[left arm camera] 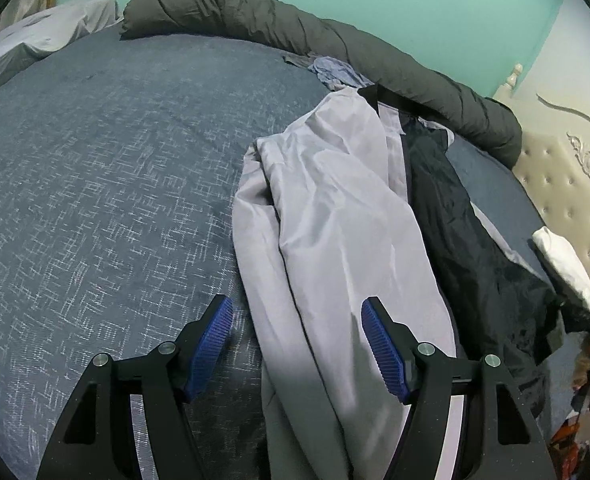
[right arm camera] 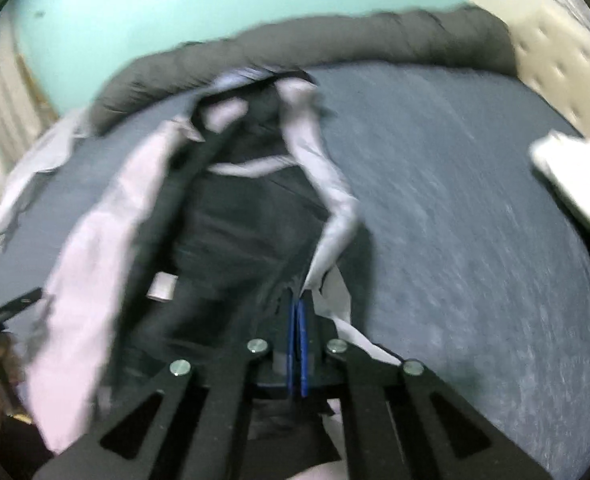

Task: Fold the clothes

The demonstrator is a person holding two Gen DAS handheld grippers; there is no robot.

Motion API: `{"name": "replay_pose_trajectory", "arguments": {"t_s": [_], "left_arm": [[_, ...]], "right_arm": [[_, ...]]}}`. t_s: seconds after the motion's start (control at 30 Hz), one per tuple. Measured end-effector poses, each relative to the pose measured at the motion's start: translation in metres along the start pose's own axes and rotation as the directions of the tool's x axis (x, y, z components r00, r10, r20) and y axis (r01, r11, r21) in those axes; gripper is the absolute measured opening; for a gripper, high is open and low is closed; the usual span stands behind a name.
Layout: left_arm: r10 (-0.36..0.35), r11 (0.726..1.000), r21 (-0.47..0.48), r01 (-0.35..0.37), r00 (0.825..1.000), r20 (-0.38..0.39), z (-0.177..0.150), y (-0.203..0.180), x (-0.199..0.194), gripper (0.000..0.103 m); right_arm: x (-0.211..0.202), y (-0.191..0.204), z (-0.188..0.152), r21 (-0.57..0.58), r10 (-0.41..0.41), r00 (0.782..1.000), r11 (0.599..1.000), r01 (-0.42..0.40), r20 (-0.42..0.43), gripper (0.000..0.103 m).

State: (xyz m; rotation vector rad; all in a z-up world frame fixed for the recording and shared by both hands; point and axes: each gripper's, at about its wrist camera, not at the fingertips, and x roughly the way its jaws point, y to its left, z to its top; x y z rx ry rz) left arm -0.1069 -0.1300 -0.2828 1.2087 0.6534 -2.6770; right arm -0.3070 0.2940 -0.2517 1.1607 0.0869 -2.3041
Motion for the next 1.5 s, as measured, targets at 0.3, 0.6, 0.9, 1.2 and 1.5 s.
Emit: {"name": "replay_pose_trajectory", "arguments": {"t_s": [0.3, 0.6, 0.9, 1.2, 1.5], "left_arm": [[0.0, 1.0, -0.025, 0.001, 1.0, 0.03, 0.003, 0.014, -0.016, 0.071], [0.002, 0.999, -0.05, -0.001, 1.0, 0.03, 0.001, 0.032, -0.02, 0.071], [-0.004, 0.998, -0.056, 0.005, 1.0, 0.018, -0.001, 0.035, -0.017, 0.071], [-0.052, 0.995, -0.081, 0.05, 0.999, -0.018, -0.003, 0.035, -0.013, 0.072], [-0.043, 0.997, -0.062, 0.04, 0.998, -0.05, -0.007, 0.027, -0.006, 0.074]], "right_arm": [[0.018, 0.135, 0.023, -0.138, 0.258, 0.965, 0.955, -0.261, -0.037, 0.001], [0.043, 0.171, -0.01, -0.169, 0.278, 0.95, 0.939, -0.3, -0.14, 0.001], [0.063, 0.193, -0.038, -0.188, 0.271, 0.937, 0.931, -0.314, -0.222, 0.035], [0.029, 0.095, -0.024, -0.14, 0.064, 0.991, 0.987, -0.08, -0.119, 0.054], [0.063, 0.013, -0.043, -0.03, -0.058, 0.974, 0.998, 0.053, -0.217, 0.057]]}}
